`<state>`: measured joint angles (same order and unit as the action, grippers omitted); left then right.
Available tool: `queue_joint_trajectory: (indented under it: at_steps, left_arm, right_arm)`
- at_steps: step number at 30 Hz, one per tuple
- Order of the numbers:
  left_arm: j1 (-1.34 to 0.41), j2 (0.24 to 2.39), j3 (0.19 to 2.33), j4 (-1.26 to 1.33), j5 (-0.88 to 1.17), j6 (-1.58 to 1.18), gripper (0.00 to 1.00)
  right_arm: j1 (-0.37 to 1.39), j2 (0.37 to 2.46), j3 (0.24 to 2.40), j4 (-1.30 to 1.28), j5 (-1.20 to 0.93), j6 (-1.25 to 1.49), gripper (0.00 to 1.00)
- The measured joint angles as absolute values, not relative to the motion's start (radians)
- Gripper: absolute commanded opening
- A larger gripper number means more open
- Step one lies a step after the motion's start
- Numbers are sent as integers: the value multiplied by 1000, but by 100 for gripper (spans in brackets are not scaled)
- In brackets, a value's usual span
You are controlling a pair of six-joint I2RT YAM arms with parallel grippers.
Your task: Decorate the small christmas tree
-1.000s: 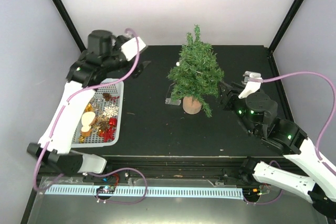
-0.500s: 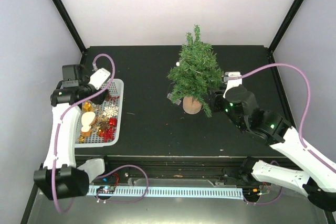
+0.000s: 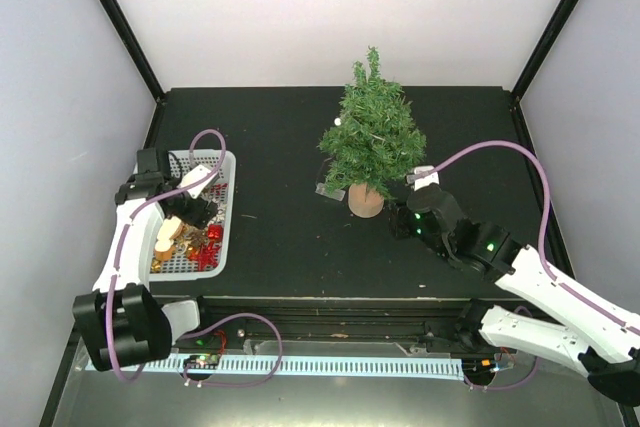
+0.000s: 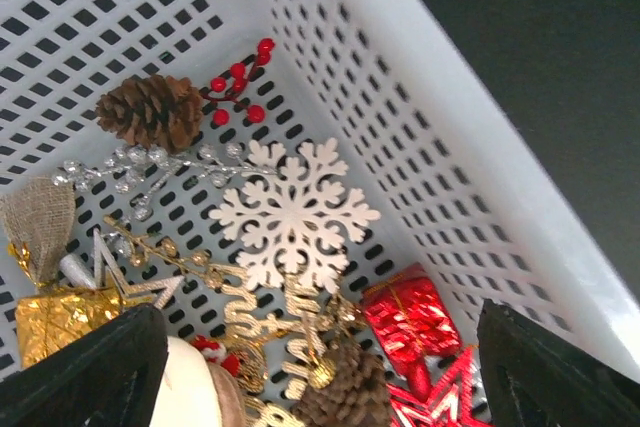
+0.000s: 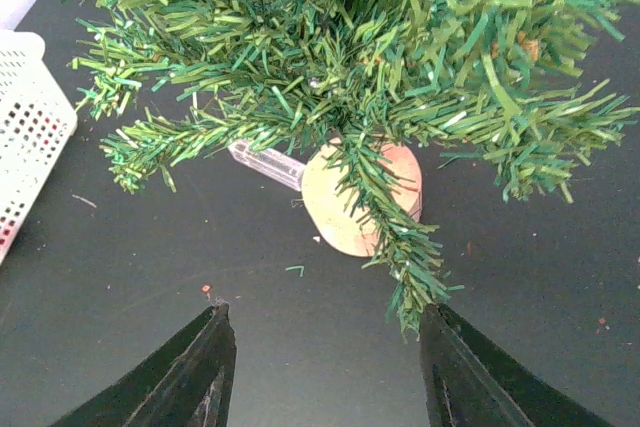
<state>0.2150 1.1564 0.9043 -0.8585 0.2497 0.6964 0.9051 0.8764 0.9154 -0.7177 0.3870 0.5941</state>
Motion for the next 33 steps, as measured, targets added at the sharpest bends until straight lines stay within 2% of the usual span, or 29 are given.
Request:
queue_joint_trajectory:
  at_steps: [4, 10, 17, 23, 29, 33]
  left_arm:
    - [215, 1243, 904, -794, 219, 698, 79]
    - [231, 1448, 928, -690, 150, 671, 65]
    - [318, 1657, 1076, -678, 194, 597, 62]
    - [338, 1642, 1066, -699, 268, 611, 63]
    - [347, 1481, 1011, -786, 316, 752, 70]
    - [385, 1389, 1009, -859, 326, 864, 72]
  right_arm:
    - [905, 864, 892, -689, 361, 610, 52]
    - [905, 862, 849, -633, 340, 616, 52]
    - [905, 861, 796, -597, 337, 615, 52]
    - [905, 856, 780, -570, 337, 606, 53]
    - [905, 859, 778, -564, 325, 586, 54]
    - [905, 880, 780, -571, 280, 572, 54]
